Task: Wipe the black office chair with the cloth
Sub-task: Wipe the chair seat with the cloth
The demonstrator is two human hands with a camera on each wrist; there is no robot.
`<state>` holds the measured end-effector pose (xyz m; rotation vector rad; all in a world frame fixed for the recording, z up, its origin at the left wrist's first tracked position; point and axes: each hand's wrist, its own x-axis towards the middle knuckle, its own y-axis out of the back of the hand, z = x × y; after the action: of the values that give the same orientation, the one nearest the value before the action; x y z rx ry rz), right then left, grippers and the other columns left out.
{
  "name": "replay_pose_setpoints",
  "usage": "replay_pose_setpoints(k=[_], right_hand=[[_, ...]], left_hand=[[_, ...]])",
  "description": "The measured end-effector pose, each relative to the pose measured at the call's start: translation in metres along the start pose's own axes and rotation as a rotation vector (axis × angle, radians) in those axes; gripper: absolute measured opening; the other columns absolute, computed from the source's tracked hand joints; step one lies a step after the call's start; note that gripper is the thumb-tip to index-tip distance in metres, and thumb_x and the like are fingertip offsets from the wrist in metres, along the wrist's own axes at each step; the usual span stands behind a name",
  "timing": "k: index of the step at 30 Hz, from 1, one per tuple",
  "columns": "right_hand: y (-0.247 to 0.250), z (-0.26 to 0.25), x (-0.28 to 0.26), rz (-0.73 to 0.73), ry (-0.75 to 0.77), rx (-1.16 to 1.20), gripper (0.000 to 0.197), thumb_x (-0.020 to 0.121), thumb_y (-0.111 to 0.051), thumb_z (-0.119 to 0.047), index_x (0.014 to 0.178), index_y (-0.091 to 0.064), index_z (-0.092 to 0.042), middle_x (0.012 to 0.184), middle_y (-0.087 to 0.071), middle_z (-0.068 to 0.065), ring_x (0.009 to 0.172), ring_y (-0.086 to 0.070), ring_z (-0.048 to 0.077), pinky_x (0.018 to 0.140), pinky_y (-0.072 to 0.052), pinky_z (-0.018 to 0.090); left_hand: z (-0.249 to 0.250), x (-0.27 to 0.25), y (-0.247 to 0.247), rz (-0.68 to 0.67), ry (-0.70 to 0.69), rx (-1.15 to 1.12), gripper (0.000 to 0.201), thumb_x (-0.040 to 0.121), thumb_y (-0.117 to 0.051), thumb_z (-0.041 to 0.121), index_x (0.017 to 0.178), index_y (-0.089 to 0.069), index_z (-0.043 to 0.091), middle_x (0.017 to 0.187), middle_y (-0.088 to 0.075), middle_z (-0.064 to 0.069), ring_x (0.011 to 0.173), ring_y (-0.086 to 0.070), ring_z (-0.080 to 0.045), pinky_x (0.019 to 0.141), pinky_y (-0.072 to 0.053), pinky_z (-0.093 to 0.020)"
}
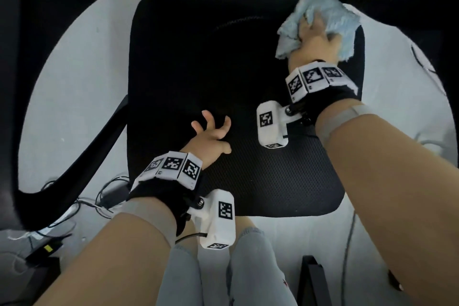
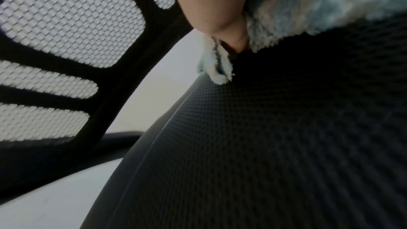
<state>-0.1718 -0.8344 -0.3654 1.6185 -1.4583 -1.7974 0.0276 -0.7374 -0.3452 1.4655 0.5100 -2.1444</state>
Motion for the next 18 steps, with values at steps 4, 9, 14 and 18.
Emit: replay_pose_setpoints(k=[4,9,14,18], right_hand=[[-0.013,-0.035,-0.022,-0.098,0.390,-0.117,0.063,0.085,-0.038,-0.009,0.139,-0.021,-0.035,0.155,-0.006,-0.010,0.131,-0.019,0.038,0.112,-0.024,0.049],[-0.010,-0.032,-0.016,-0.047,0.208,-0.123,0.061,0.088,-0.035,-0.011,0.141,-0.014,-0.033,0.156,-0.003,-0.004,0.136,-0.015,0.034,0.110,-0.027,0.047],[-0.007,-0.052,0.000,-0.026,0.055,0.062,0.051,0.091,-0.036,-0.022,0.139,-0.022,-0.034,0.153,-0.014,0.001,0.134,-0.022,0.034,0.111,-0.027,0.047],[-0.031,-0.072,-0.012,-0.152,0.535,-0.041,0.052,0.086,-0.026,-0.021,0.135,-0.031,-0.039,0.154,-0.018,-0.004,0.129,-0.028,0.034,0.112,-0.025,0.041]], left_hand=[[0.001,-0.001,0.002,-0.020,0.005,0.036,0.070,0.090,-0.040,0.009,0.146,-0.003,0.029,0.149,0.038,-0.004,0.137,0.032,-0.033,0.116,-0.007,-0.044],[-0.001,0.002,0.003,-0.037,0.009,0.075,0.070,0.090,-0.039,0.010,0.146,0.000,0.029,0.149,0.039,-0.006,0.137,0.031,-0.035,0.115,-0.005,-0.047],[-0.006,0.005,0.004,-0.052,-0.032,0.018,0.071,0.089,-0.039,0.010,0.146,-0.003,0.033,0.149,0.038,-0.004,0.137,0.031,-0.034,0.115,-0.002,-0.048],[-0.008,0.003,0.004,-0.032,-0.047,0.028,0.070,0.090,-0.039,0.009,0.146,-0.003,0.030,0.150,0.037,-0.003,0.138,0.030,-0.032,0.116,-0.008,-0.043]])
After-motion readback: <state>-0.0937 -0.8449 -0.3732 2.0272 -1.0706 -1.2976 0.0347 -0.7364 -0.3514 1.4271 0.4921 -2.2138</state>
